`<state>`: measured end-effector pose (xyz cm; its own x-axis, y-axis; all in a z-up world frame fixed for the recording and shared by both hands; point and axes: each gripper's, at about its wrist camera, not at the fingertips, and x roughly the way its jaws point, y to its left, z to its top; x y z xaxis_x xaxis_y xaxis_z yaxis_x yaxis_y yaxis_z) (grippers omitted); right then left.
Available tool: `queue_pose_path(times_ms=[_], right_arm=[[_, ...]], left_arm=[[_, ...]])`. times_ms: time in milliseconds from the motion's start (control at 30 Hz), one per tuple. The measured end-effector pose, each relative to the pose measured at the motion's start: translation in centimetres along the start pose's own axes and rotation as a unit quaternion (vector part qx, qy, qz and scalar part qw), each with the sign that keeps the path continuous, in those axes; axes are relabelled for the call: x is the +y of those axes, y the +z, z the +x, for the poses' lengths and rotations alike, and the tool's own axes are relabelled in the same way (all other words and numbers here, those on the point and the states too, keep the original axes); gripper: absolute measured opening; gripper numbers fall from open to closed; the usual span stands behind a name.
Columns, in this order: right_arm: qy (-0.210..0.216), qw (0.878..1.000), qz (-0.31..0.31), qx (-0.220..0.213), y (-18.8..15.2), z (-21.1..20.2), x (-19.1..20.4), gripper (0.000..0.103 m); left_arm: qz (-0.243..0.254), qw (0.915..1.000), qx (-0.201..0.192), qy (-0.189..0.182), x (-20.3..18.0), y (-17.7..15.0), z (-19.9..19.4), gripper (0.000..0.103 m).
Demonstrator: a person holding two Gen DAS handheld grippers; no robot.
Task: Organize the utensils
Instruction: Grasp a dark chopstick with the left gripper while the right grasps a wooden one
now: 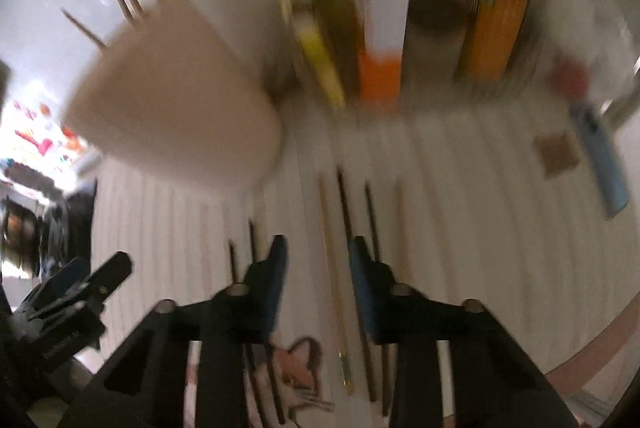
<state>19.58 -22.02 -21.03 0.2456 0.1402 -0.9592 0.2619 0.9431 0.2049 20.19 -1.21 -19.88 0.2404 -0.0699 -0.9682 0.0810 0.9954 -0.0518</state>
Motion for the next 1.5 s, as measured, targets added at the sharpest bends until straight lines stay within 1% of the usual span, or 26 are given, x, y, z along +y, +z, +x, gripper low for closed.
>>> queue_pose_path(times_ms=[33,67,100,133,167,200,267,300,333,400,433,467,533,633,667,700,733,867,1000,1067,1100,1200,1333,1367,1467,1500], right_arm=[[-0.002,1.000,-0.001,0.013,-0.4,1.0,-0.2,0.022],[-0.007,1.000,-0.002,0.024,-0.8,2.0,-0.4,0.022],[-0.008,0.999,-0.003,0.036,-1.2,3.0,-0.6,0.021],[-0.011,0.999,-0.004,0.043,-1.5,3.6,-0.7,0.021],[-0.014,0.999,-0.004,0.049,-1.7,4.2,-0.9,0.021],[-0.014,0.998,-0.005,0.057,-2.0,4.8,-1.1,0.021],[-0.019,0.998,-0.008,0.067,-2.4,5.7,-1.4,0.021],[-0.019,0.997,-0.010,0.070,-2.6,6.1,-1.5,0.021],[-0.019,0.997,-0.010,0.071,-2.8,6.3,-1.7,0.021],[-0.018,0.997,-0.014,0.070,-3.0,6.6,-1.8,0.021],[-0.017,0.997,-0.016,0.070,-3.1,6.7,-1.9,0.021],[-0.020,0.997,-0.020,0.070,-3.1,6.9,-1.8,0.022],[-0.027,0.997,-0.031,0.072,-3.0,7.4,-1.6,0.022],[-0.052,0.994,-0.057,0.080,-3.3,8.5,-0.8,0.020],[-0.063,0.993,-0.067,0.072,-3.4,8.5,-0.5,0.013],[-0.082,0.991,-0.077,0.074,-3.7,8.6,-0.2,0.009],[-0.091,0.990,-0.081,0.076,-4.0,8.7,0.1,0.007],[-0.089,0.987,-0.087,0.100,-6.0,8.3,0.0,0.007],[-0.080,0.986,-0.077,0.127,-8.4,7.8,-0.9,0.007],[-0.075,0.985,-0.070,0.141,-9.1,7.6,-1.4,0.007],[-0.074,0.984,-0.068,0.145,-9.1,7.6,-1.6,0.007],[-0.068,0.982,-0.056,0.167,-8.1,8.1,-2.3,0.007],[-0.065,0.978,-0.051,0.194,-5.9,8.9,-3.2,0.008],[-0.068,0.977,-0.055,0.196,-5.1,9.4,-3.1,0.008],[-0.080,0.973,-0.069,0.206,-4.3,9.9,-2.7,0.008],[-0.084,0.972,-0.072,0.207,-3.2,10.7,-1.7,0.008]], left_arm=[[0.002,0.9998,0.021,-0.005,-0.4,-0.3,1.3,0.068],[0.004,0.9992,0.037,-0.012,-0.7,-0.5,2.5,0.064],[0.004,0.9987,0.049,-0.016,-0.9,-0.7,3.2,0.051],[0.000,0.9978,0.063,-0.020,-1.1,-1.0,4.1,0.046],[-0.002,0.9969,0.074,-0.026,-1.4,-1.3,4.6,0.044],[-0.004,0.9963,0.080,-0.031,-1.6,-1.4,5.1,0.040],[0.002,0.9958,0.088,-0.025,-2.2,-1.7,5.8,0.034],[0.007,0.9965,0.081,-0.019,-2.4,-1.8,5.8,0.033],[0.016,0.9969,0.076,-0.011,-2.8,-1.8,6.0,0.029],[0.028,0.9972,0.068,0.014,-3.3,-1.8,6.1,0.012],[0.034,0.9972,0.064,0.018,-3.4,-1.8,6.3,0.005],[0.034,0.9973,0.063,0.016,-3.4,-1.7,6.4,0.004],[0.038,0.9973,0.060,0.021,-3.1,-1.8,6.5,0.003],[0.041,0.9970,0.059,0.030,-1.9,-1.9,6.4,0.003],[0.037,0.9968,0.063,0.035,-1.1,-2.1,6.5,0.003],[0.032,0.9967,0.066,0.035,-0.4,-2.2,6.4,0.003],[0.025,0.9967,0.070,0.034,0.5,-2.4,6.4,0.003],[0.004,0.9956,0.090,0.026,3.0,-4.0,6.4,0.003],[-0.005,0.9950,0.098,0.018,4.3,-5.5,6.2,0.003],[-0.005,0.9949,0.100,0.015,4.9,-5.8,6.3,0.006],[-0.008,0.9947,0.102,0.013,5.7,-5.1,6.0,0.008],[-0.002,0.9936,0.113,0.002,6.8,-4.1,5.9,0.014],[0.008,0.9941,0.107,0.012,6.0,-4.6,6.1,0.014],[0.006,0.9941,0.107,0.013,6.0,-4.6,6.2,0.014],[0.005,0.9939,0.109,0.017,4.9,-4.4,6.2,0.012],[0.006,0.9939,0.109,0.018,4.4,-4.4,6.3,0.011]])
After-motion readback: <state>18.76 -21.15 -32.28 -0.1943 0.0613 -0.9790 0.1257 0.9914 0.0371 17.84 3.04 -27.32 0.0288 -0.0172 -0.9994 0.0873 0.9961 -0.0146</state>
